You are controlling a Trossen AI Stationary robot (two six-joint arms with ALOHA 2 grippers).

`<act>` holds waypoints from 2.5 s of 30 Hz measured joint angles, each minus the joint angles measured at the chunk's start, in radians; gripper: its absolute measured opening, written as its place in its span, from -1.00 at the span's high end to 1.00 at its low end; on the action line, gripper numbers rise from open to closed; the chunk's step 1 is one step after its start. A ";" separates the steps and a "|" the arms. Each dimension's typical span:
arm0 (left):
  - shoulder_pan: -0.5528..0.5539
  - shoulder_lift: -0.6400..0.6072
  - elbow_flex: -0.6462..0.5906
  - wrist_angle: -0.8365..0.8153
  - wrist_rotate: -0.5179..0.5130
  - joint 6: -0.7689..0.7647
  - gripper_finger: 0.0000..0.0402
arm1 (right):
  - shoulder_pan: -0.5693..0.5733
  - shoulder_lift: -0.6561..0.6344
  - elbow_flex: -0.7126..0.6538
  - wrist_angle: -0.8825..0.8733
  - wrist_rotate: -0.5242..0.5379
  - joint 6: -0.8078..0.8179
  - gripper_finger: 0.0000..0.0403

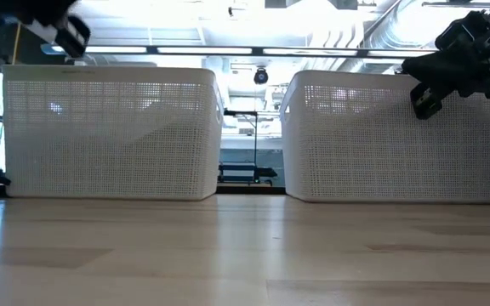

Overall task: Sort clothes
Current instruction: Return to Home Position

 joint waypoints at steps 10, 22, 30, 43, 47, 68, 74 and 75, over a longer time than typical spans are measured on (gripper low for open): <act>0.223 -0.031 -0.093 0.038 0.181 0.013 1.00 | 0.000 0.000 0.000 0.005 0.000 0.014 1.00; 0.332 -0.250 -0.114 -0.158 0.243 0.055 1.00 | 0.000 0.000 0.000 -0.002 -0.014 0.037 1.00; 0.272 -0.351 -0.243 -0.083 0.176 0.077 1.00 | 0.000 0.000 0.000 -0.004 -0.015 0.047 1.00; 0.267 -0.352 -0.241 -0.160 0.131 0.257 1.00 | -0.001 -0.015 0.000 -0.095 -0.110 0.007 1.00; 0.266 -0.352 -0.241 -0.155 0.126 0.220 1.00 | -0.001 -0.081 0.008 -0.144 -0.073 0.014 1.00; 0.266 -0.351 -0.241 -0.157 0.130 0.168 1.00 | 0.174 -0.117 0.010 -0.191 0.395 -0.166 1.00; 0.266 -0.351 -0.241 -0.157 0.130 0.168 1.00 | 0.241 -0.069 0.009 -0.193 0.376 -0.243 1.00; 0.266 -0.351 -0.241 -0.157 0.129 0.168 1.00 | 0.246 -0.064 0.009 -0.189 0.363 -0.222 1.00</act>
